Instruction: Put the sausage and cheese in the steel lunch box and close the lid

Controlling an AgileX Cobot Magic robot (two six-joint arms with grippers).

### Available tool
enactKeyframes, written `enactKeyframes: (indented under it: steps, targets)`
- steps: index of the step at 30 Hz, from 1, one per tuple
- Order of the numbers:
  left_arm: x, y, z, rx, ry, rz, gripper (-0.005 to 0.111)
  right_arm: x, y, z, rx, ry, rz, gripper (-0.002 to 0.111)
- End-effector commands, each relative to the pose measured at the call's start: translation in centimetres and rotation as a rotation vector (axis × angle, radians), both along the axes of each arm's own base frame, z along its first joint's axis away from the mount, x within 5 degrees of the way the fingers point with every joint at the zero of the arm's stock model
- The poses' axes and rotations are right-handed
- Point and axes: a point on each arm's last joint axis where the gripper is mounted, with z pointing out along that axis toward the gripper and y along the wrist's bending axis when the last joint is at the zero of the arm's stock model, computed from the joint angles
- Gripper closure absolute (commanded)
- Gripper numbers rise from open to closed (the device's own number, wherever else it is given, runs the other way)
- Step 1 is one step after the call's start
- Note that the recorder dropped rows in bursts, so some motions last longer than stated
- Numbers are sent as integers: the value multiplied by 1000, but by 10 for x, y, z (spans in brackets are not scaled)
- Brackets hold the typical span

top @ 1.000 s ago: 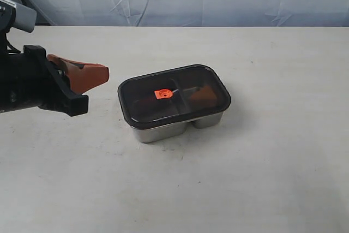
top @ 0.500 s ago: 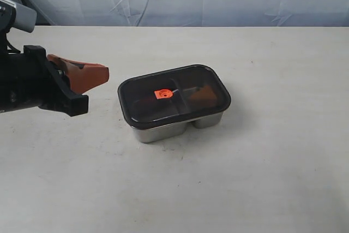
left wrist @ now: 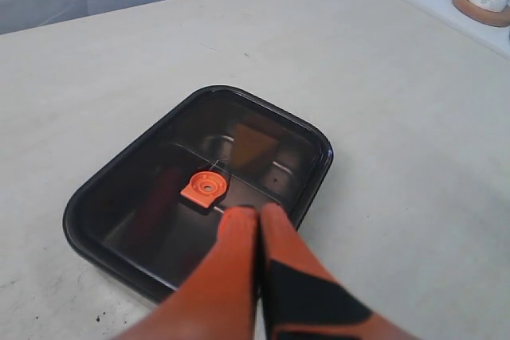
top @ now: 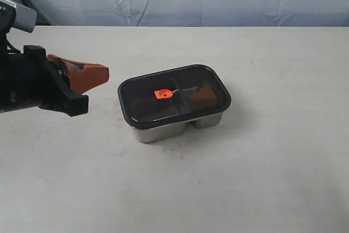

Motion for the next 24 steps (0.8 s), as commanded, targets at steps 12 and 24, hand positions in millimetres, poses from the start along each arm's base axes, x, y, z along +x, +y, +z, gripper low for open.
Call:
enactKeyframes:
  steps: [12,24]
  targets:
    - [-51,74,72,-183,-253,638,107,0,0,0,1,-16,3,109]
    - [-102,101,35,-352,-170,776,107,0,0,0,1,-16,3,109]
